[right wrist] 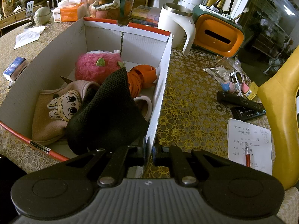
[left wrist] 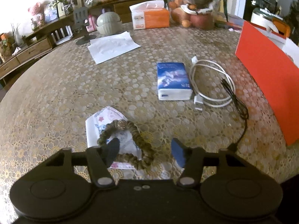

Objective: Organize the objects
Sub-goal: 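Close the left gripper on the braided hair tie, then lift the hair tie with the left gripper and carry it over the box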

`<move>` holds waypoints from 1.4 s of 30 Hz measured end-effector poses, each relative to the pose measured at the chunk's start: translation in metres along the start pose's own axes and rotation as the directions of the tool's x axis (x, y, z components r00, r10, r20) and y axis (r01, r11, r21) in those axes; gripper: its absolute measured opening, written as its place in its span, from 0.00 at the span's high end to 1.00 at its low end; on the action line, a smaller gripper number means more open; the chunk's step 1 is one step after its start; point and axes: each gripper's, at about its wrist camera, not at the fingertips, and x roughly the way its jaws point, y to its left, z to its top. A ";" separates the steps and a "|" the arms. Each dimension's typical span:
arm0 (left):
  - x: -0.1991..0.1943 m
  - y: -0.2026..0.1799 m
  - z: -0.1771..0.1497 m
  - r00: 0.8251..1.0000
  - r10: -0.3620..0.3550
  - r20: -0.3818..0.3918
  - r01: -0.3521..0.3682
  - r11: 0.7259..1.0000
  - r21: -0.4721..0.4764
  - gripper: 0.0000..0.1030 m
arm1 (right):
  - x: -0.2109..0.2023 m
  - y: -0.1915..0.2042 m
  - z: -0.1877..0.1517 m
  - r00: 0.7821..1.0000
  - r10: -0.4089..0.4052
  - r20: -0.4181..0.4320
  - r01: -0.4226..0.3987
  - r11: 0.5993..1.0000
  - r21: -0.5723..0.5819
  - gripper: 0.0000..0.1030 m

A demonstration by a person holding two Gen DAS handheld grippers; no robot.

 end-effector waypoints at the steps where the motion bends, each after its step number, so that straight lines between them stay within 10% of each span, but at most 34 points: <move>1: 0.001 0.000 -0.001 1.000 0.000 -0.006 0.000 1.000 -0.002 0.52 | 0.000 0.000 0.000 1.000 0.000 0.000 0.000 1.000 0.000 0.94; 14: 0.005 0.005 -0.001 0.999 -0.024 -0.025 0.022 0.998 -0.058 0.92 | 0.000 -0.001 -0.001 1.000 -0.001 0.000 0.001 1.000 -0.002 0.94; 42: -0.062 0.024 0.064 0.968 -0.211 0.139 0.238 0.947 -0.214 0.95 | -0.001 0.000 -0.001 1.000 -0.003 0.002 0.003 1.000 -0.003 0.94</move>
